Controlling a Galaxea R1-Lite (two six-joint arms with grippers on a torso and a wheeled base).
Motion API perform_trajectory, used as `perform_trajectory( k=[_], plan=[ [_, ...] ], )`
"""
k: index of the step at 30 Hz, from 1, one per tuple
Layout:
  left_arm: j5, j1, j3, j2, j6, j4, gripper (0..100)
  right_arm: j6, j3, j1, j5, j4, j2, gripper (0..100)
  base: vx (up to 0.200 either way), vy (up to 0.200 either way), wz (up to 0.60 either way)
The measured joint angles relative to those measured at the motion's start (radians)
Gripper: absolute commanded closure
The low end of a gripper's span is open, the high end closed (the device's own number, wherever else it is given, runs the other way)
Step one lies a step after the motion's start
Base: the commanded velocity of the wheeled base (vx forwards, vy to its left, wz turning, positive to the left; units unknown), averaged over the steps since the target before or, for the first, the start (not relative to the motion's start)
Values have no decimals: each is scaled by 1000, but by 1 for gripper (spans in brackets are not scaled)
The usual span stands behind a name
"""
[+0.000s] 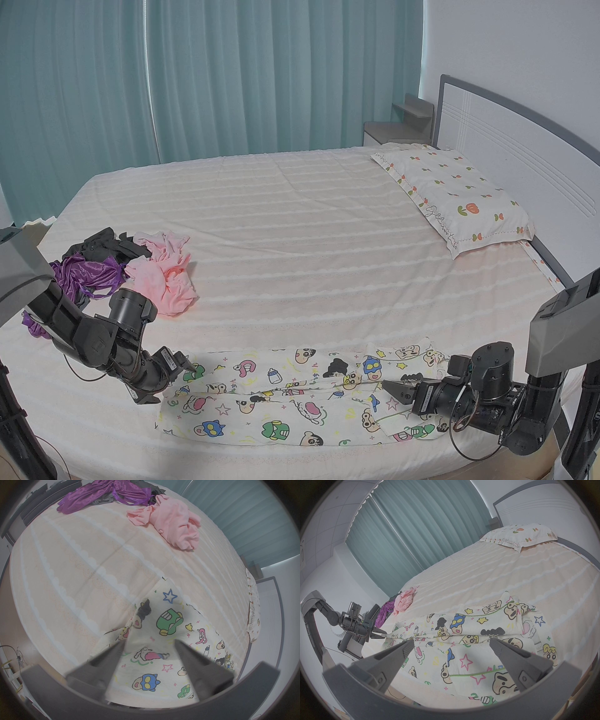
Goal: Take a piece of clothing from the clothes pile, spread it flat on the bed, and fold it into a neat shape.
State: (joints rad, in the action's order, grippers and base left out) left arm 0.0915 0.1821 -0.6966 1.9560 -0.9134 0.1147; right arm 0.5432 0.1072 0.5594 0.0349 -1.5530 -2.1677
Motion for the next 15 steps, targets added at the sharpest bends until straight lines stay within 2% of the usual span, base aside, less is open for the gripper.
perform_trajectory(
  k=[5,15],
  plan=[
    [-2,31,-24,-12,-83,-11,0,0,-2,1,0,0,0,0,0,0,0],
    [-35,59,-22,54,-124,-3,0,1,-3,1,-1,0,0,0,0,0,0]
  ],
)
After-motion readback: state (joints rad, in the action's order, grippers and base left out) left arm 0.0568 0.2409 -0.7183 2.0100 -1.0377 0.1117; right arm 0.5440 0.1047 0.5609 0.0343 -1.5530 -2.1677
